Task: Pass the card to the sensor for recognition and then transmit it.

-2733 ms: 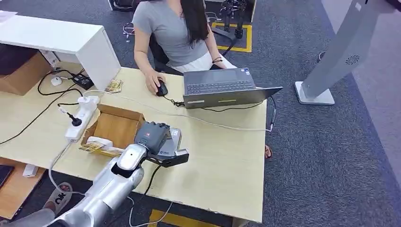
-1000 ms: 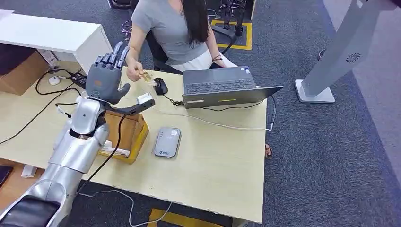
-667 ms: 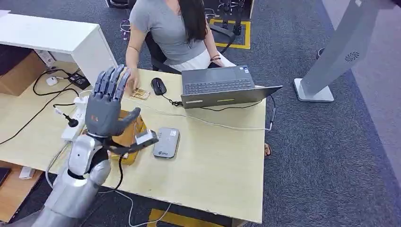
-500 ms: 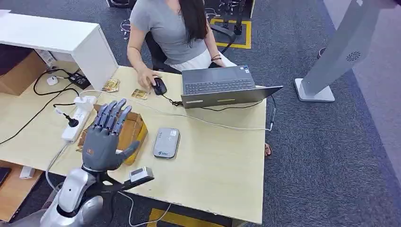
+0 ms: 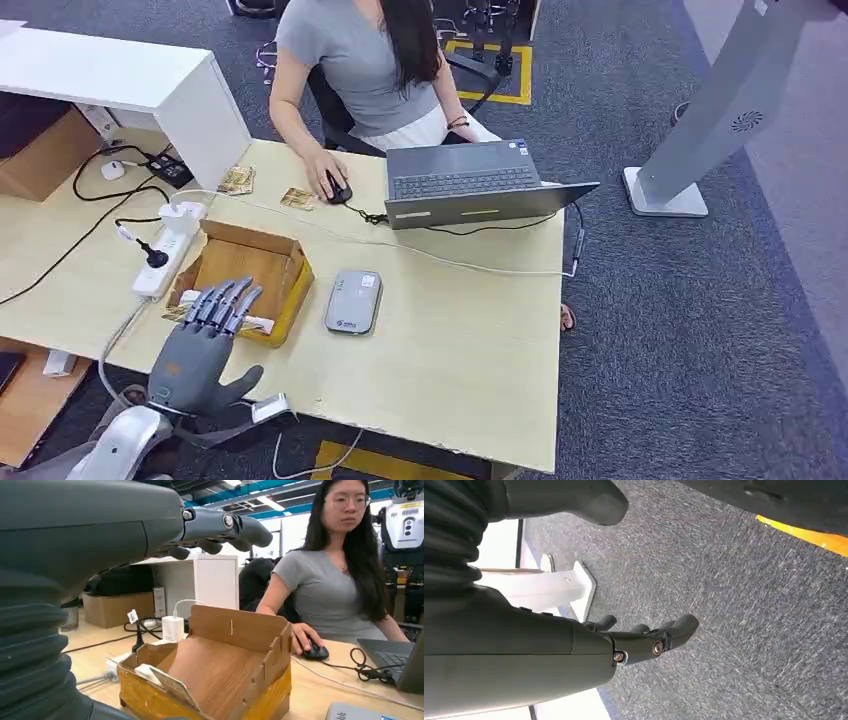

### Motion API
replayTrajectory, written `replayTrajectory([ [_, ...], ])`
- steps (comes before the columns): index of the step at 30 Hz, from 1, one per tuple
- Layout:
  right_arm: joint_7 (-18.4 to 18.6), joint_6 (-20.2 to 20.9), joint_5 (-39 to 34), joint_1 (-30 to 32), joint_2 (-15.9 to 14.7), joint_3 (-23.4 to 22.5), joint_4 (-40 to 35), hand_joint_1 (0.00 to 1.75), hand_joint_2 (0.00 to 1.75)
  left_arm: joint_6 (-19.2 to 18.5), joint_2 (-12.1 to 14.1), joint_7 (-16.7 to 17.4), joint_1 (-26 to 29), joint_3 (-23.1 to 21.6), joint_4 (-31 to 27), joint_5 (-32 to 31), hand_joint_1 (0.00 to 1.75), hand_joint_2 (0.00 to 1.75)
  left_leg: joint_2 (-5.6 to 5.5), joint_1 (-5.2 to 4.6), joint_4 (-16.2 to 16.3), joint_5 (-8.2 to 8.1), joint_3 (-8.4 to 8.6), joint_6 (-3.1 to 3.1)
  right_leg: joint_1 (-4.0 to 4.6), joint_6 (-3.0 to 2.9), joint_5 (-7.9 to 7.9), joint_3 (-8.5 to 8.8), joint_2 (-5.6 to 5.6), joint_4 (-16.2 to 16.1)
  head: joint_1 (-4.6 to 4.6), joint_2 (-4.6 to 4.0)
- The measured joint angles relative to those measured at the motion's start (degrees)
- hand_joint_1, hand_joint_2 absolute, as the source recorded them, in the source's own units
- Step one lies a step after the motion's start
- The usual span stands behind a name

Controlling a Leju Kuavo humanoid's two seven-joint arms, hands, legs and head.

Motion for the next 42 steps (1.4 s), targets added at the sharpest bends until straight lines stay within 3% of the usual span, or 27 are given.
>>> replayTrajectory([
  [8,0.00,0.11,0.52,-0.02,0.04,-0.02,0.00,0.00,1.75,-2.38,-0.07,1.64,-0.65,2.01,0.72,0.33,0.00,1.75,-0.04,0.00,0.00,0.00,0.00,0.00,0.00,0.00,0.00,-0.01,-0.03,0.00,-0.02,0.00],
  [23,-0.22,1.03,2.38,-0.07,0.04,-0.02,0.00,0.00,1.75,-4.90,-2.19,2.21,-8.38,8.13,10.34,0.07,0.00,1.75,-0.06,0.00,0.01,0.03,0.01,-0.01,0.00,-0.01,0.02,0.01,-0.03,0.00,-0.04,0.00],
  [42,-0.50,1.20,3.39,-0.15,0.04,-0.02,0.00,0.00,1.75,-7.15,-3.72,2.01,-11.03,8.39,15.69,-1.33,0.00,1.75,-0.06,0.00,0.01,0.03,0.02,-0.01,0.00,-0.01,0.02,0.00,-0.02,0.00,-0.02,0.00],
])
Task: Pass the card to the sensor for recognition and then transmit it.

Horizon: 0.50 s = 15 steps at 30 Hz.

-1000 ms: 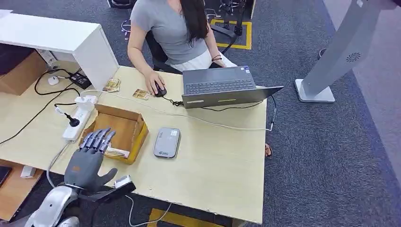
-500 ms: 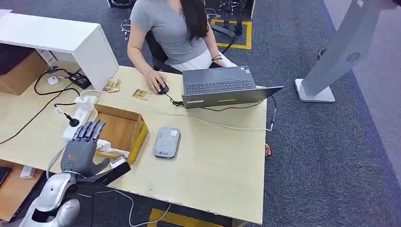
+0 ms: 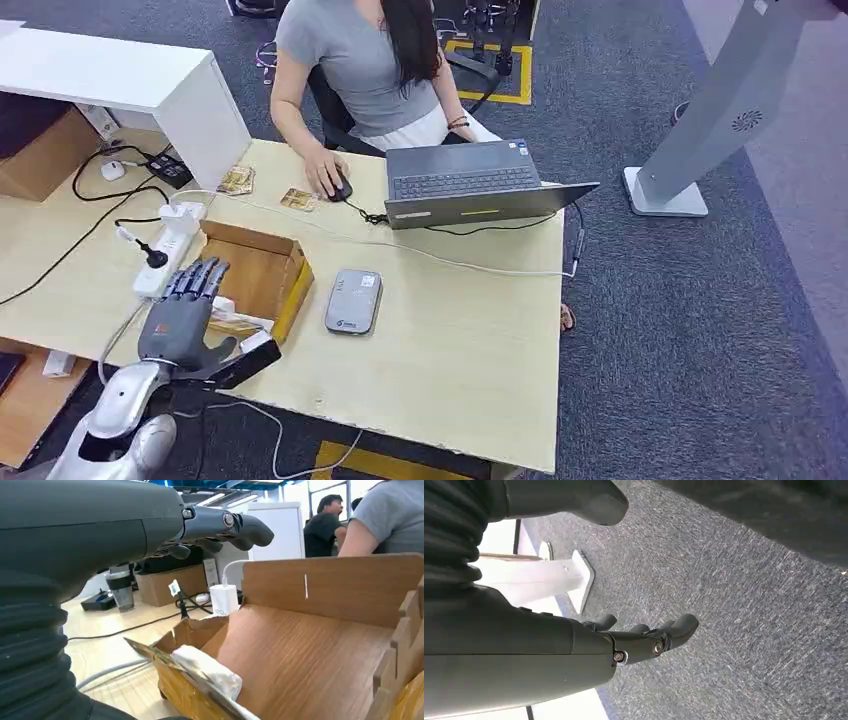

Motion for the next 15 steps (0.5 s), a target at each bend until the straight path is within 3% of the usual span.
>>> replayTrajectory([
  [15,0.00,0.00,0.00,-0.06,-0.02,0.00,0.00,0.00,1.75,0.00,-1.01,0.00,-0.29,0.00,1.79,-0.07,0.00,1.75,0.00,0.00,0.00,0.00,0.00,0.00,0.00,0.00,0.00,-0.01,0.00,0.00,0.00,0.00],
])
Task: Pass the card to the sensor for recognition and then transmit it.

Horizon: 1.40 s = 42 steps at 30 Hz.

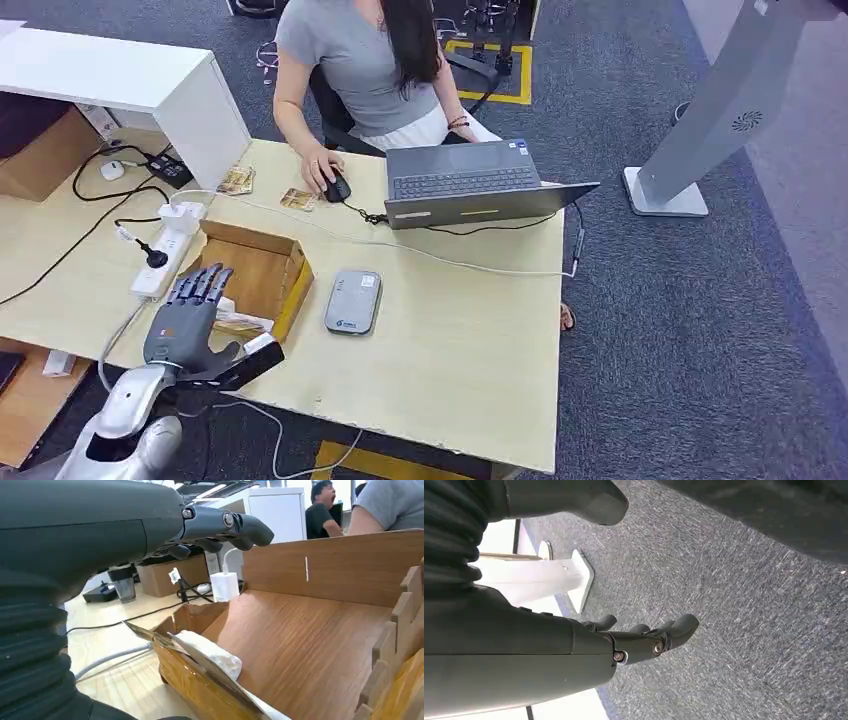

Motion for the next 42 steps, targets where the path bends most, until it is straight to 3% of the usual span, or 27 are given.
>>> replayTrajectory([
  [1,0.00,0.02,0.00,0.00,0.02,0.00,0.00,0.00,1.75,0.00,-0.04,0.00,0.00,0.00,0.00,0.00,0.00,1.75,0.00,0.00,0.00,0.00,0.00,0.00,0.00,0.00,0.00,0.00,0.00,0.00,0.00,-0.02],
  [2,0.00,0.04,0.00,0.00,0.02,0.00,-0.02,0.00,1.75,0.00,-0.07,0.00,0.00,0.00,0.00,0.00,1.75,1.75,0.00,0.00,0.00,0.00,0.00,0.00,0.00,0.00,0.00,0.00,0.00,0.00,0.02,0.00],
  [26,-0.33,0.24,0.35,-0.04,0.00,0.00,0.00,0.00,1.75,-0.94,-0.04,-0.13,-0.01,0.00,0.00,1.16,1.75,1.75,0.00,0.00,0.00,0.00,0.00,0.00,0.00,0.00,0.00,0.00,0.00,0.00,0.00,0.00],
  [33,-0.57,0.24,1.22,-0.09,0.00,0.00,-0.02,0.00,1.75,3.84,0.00,-0.66,-2.04,0.02,0.00,0.15,1.75,1.75,-0.04,0.00,0.00,0.00,-0.01,0.00,0.00,0.00,0.00,0.01,-0.03,0.00,0.02,0.00],
  [42,-0.63,0.24,1.25,-0.10,0.00,0.00,-0.02,0.00,1.75,4.13,0.09,-0.66,-4.28,0.02,0.00,0.15,1.75,1.75,-0.03,0.00,0.00,0.00,0.00,0.00,0.00,0.00,0.01,0.02,-0.02,0.00,0.00,0.00],
])
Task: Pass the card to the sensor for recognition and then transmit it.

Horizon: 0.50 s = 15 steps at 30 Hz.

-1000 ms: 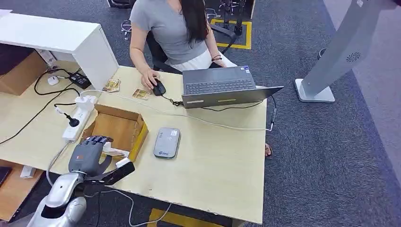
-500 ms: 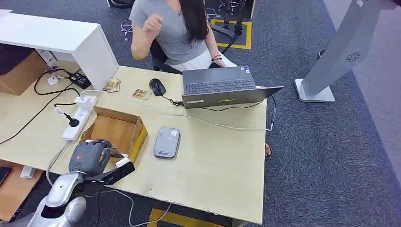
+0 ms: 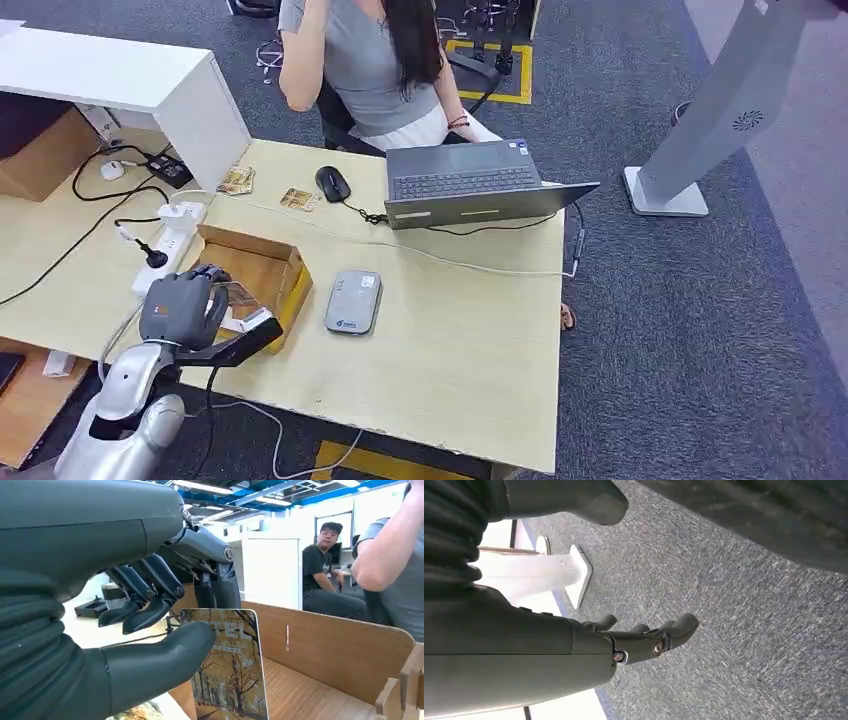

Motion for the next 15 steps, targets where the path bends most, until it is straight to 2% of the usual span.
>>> replayTrajectory([
  [3,-0.16,-0.02,0.15,0.01,0.00,0.00,0.02,0.00,1.75,0.35,0.18,-0.13,-0.48,0.00,-0.02,-0.09,1.75,1.75,0.00,0.00,0.00,0.00,0.00,0.00,0.00,0.00,0.00,-0.03,0.00,0.00,0.02,0.00],
  [7,-0.44,-0.37,0.61,-0.02,0.00,0.00,0.00,0.00,1.75,-0.13,1.79,-0.55,-3.79,0.00,-0.26,0.22,1.75,1.75,-0.02,0.02,0.01,0.03,-0.01,-0.03,0.02,0.00,0.00,-0.04,-0.01,0.00,0.00,0.00],
  [15,-1.03,-0.37,1.55,-0.21,0.00,0.00,0.00,0.00,1.75,-5.01,6.03,0.35,-17.27,-0.46,-0.72,2.99,1.75,1.75,-0.04,0.04,0.01,0.19,-0.03,-0.07,0.03,-0.09,0.14,-0.05,-0.04,0.02,0.02,-0.02],
])
